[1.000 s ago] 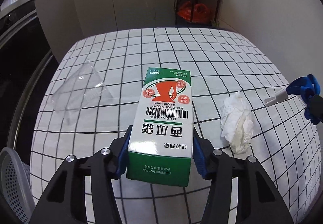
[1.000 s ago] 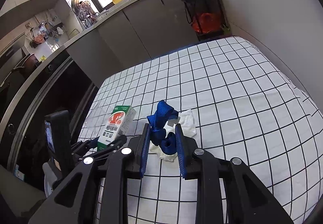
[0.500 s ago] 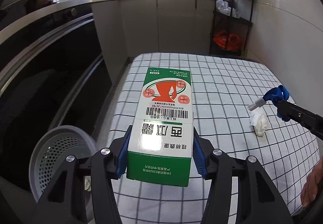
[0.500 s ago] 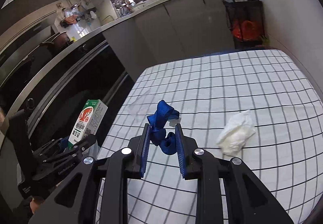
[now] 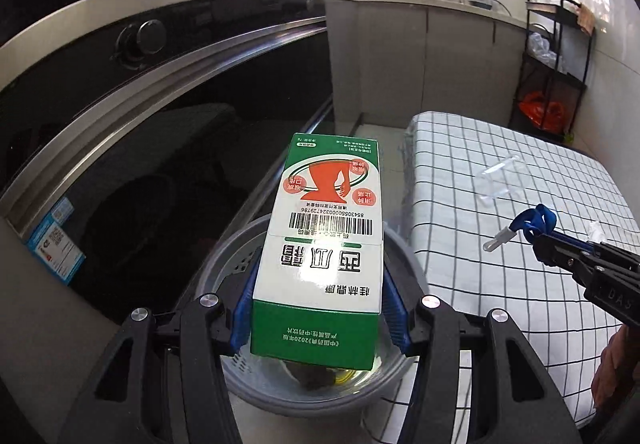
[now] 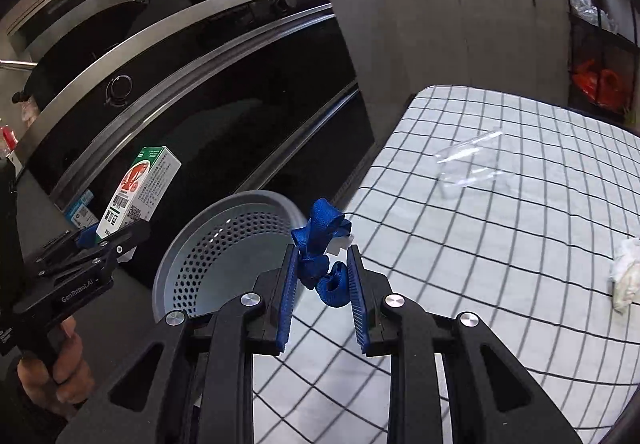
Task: Collect trash
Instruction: 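Carry glove and carton over the wastebasket and open both tools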
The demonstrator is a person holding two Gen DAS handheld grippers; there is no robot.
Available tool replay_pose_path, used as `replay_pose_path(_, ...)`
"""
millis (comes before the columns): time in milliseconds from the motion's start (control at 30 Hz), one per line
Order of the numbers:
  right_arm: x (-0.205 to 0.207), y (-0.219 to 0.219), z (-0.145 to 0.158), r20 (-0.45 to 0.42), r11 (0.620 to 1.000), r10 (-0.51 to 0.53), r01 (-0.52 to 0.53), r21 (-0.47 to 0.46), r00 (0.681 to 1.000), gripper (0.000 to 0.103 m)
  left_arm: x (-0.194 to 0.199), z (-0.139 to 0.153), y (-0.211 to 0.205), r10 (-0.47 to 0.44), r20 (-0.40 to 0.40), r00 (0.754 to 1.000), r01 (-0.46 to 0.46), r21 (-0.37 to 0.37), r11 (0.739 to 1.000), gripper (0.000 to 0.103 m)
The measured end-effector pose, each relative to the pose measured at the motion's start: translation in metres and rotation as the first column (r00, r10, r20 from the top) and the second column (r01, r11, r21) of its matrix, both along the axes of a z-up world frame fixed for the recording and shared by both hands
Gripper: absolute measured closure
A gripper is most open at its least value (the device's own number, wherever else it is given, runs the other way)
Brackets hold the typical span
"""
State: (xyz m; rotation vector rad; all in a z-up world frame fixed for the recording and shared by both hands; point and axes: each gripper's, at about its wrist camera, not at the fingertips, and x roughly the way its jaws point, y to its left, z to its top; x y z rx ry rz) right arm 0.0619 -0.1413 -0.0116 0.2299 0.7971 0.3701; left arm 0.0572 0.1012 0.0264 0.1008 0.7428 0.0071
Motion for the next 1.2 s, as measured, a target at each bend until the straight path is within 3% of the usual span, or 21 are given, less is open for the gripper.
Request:
replay_pose_path(200, 0.017, 0.067, -0.009, -0.023, 0.998, 0.067, -0.067, -0.021, 0.998, 0.079, 0.010, -0.023, 0.046, 0.042, -0.044, 0.998, -0.043, -0.043, 0.998, 0.051)
replay_pose_path(467, 0.031, 0.122, -0.032, -0.063, 0.993, 0.100, -0.104, -0.058, 0.993, 0.079, 0.029, -0.069, 0.066, 0.043, -0.129, 0.991, -0.052, -0.064, 0.997, 0.051)
replay_pose_path(867, 0.058, 0.163, -0.073, -0.174, 0.983, 0.097, -0.121, -0.139, 0.980, 0.077, 0.050, -0.113, 0.079, 0.039, -0.233, 0.972, -0.063, -0.096, 0.993, 0.051)
replay_pose_path(1200, 0.061, 0.164, -0.077, -0.186, 0.983, 0.079, -0.108, -0.149, 0.979, 0.077, 0.051, -0.124, 0.085, 0.026, -0.273, 0.962, -0.059, -0.113, 0.992, 0.051)
